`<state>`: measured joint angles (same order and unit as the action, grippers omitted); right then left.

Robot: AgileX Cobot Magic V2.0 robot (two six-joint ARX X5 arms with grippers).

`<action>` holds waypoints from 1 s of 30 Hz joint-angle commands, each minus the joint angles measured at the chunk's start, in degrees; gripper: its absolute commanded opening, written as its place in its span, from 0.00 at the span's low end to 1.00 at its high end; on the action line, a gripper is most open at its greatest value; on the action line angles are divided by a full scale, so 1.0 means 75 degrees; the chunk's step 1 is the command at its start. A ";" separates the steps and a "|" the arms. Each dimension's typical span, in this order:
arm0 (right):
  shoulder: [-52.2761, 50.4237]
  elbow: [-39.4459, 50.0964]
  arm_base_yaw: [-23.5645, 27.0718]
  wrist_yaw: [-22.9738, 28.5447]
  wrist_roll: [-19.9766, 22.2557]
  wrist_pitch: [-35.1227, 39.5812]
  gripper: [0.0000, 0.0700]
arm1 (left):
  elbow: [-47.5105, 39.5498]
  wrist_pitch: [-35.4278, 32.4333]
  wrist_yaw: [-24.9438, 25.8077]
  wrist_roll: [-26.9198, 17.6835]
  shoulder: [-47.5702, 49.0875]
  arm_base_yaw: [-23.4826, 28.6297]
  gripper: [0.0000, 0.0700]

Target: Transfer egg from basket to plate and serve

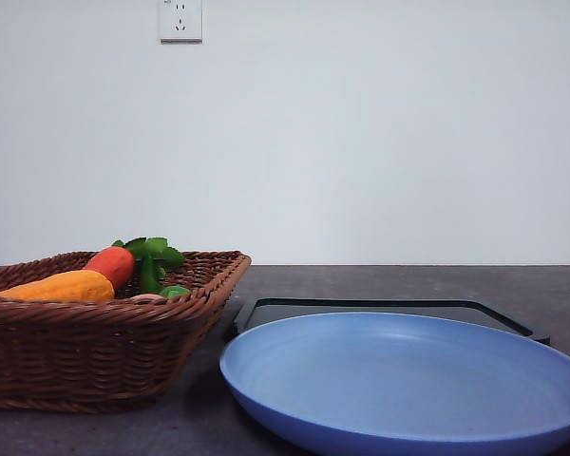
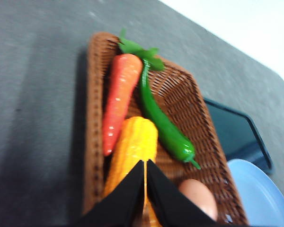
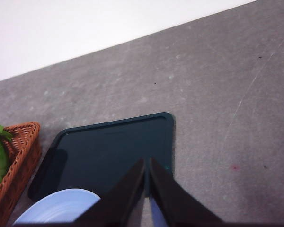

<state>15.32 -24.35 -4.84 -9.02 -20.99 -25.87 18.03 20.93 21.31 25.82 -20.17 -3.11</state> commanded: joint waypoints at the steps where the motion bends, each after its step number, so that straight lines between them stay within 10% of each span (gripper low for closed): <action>1: 0.0335 -0.0338 -0.0009 -0.0026 0.0294 -0.0096 0.00 | 0.0364 -0.0087 0.0283 -0.0399 -0.0408 0.0006 0.00; 20: 0.4424 -0.2097 -0.0009 -0.2607 0.1780 -0.2240 0.02 | 0.3010 0.1842 0.2156 -0.2040 -0.4110 -0.0842 0.02; 25: 0.5611 -0.2028 -0.0145 -0.2820 0.1858 -0.2144 0.29 | 0.3010 0.1827 0.2153 -0.2042 -0.4184 -0.0976 0.31; 30: 0.6837 -0.1951 -0.0372 -0.2821 0.1850 -0.1573 0.31 | 0.3010 0.1835 0.2153 -0.2041 -0.4184 -0.0976 0.41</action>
<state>64.95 -39.05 -7.31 -29.98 -7.84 -38.36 39.79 34.98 37.30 11.41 -51.05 -10.28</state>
